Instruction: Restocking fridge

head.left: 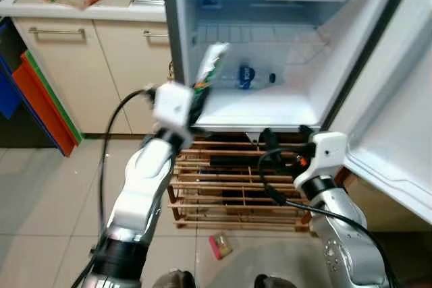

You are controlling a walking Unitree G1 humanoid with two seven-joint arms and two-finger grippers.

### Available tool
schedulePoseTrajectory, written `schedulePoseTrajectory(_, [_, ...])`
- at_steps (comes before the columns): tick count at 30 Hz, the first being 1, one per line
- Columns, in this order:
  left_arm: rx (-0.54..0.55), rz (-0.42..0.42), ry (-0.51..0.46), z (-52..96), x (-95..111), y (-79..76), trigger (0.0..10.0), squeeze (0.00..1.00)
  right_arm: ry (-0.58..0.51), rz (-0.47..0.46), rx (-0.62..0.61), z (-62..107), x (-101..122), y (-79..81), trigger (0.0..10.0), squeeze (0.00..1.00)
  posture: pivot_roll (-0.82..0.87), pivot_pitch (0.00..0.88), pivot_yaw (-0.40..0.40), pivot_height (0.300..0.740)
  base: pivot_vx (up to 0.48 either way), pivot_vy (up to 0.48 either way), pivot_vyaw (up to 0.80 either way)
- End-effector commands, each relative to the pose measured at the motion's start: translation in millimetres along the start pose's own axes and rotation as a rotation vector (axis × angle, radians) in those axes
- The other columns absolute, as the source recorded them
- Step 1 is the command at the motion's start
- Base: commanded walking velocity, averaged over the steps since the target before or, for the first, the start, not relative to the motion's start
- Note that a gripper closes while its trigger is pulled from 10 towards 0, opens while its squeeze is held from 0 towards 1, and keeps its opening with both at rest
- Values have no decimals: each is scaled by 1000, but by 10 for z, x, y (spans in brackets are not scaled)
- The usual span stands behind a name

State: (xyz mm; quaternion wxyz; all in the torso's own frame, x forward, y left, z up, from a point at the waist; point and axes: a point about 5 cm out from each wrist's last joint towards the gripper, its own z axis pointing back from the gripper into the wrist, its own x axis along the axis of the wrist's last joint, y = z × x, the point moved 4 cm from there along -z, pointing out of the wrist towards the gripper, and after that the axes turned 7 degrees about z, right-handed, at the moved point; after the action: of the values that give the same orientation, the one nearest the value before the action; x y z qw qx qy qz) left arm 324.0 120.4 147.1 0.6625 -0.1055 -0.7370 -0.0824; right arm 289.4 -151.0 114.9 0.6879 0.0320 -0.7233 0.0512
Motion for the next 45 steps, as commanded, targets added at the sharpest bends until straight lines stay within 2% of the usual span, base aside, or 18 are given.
schedulePoseTrajectory(1, [79,-12,38,115,-93,194,10000,0,25,23,-54,32,-74,-125,10000,0,-64,0,41,740,0,0,0])
schedulePoseTrajectory(4, [146,20,102,406,-201,358,10000,0,79,43,-121,188,-210,-291,10000,0,-54,0,42,740,0,0,0])
schedulePoseTrajectory(7, [164,18,117,467,-212,382,10000,0,94,47,-135,227,-248,-336,10000,0,-50,0,36,740,0,0,0])
schedulePoseTrajectory(9, [198,45,131,513,-235,393,10000,0,105,66,-174,298,-264,-437,10000,0,-45,0,23,740,0,0,0])
schedulePoseTrajectory(11, [192,49,131,506,-242,360,10000,0,107,74,-194,326,-266,-472,10000,0,-45,0,23,740,0,0,0])
schedulePoseTrajectory(15, [106,41,95,268,-174,203,10000,0,100,150,-258,312,-251,-532,10000,0,-60,0,14,740,0,0,0])
schedulePoseTrajectory(18, [72,40,87,207,-155,155,10000,0,102,160,-270,291,-250,-538,10000,0,-64,0,14,740,0,0,0])
schedulePoseTrajectory(21, [67,41,88,196,-154,148,10000,0,104,156,-269,276,-258,-534,10000,0,-66,0,12,740,0,0,0])
schedulePoseTrajectory(23, [71,30,86,192,-145,142,10000,0,107,136,-202,163,-271,-423,10000,0,-62,0,6,740,0,0,0])
schedulePoseTrajectory(27, [60,28,71,170,-114,106,10000,0,88,141,-161,108,-233,-360,10000,0,-57,0,1,740,0,0,0])
schedulePoseTrajectory(29, [28,13,36,120,-41,28,10000,0,76,142,-129,69,-215,-305,10000,0,-57,0,-3,740,0,0,0])
schedulePoseTrajectory(38, [4,-10,47,78,-79,-27,10000,0,81,137,-111,15,-225,-257,10000,0,-58,0,0,740,0,0,0])
schedulePoseTrajectory(42, [-3,-5,52,66,-88,-18,10000,0,84,140,-124,47,-251,-269,10000,0,-67,0,7,740,0,0,-759])
schedulePoseTrajectory(45, [7,-25,53,62,-91,-9,10000,0,76,153,-90,37,-238,-216,10000,0,-69,0,8,740,0,0,-248])
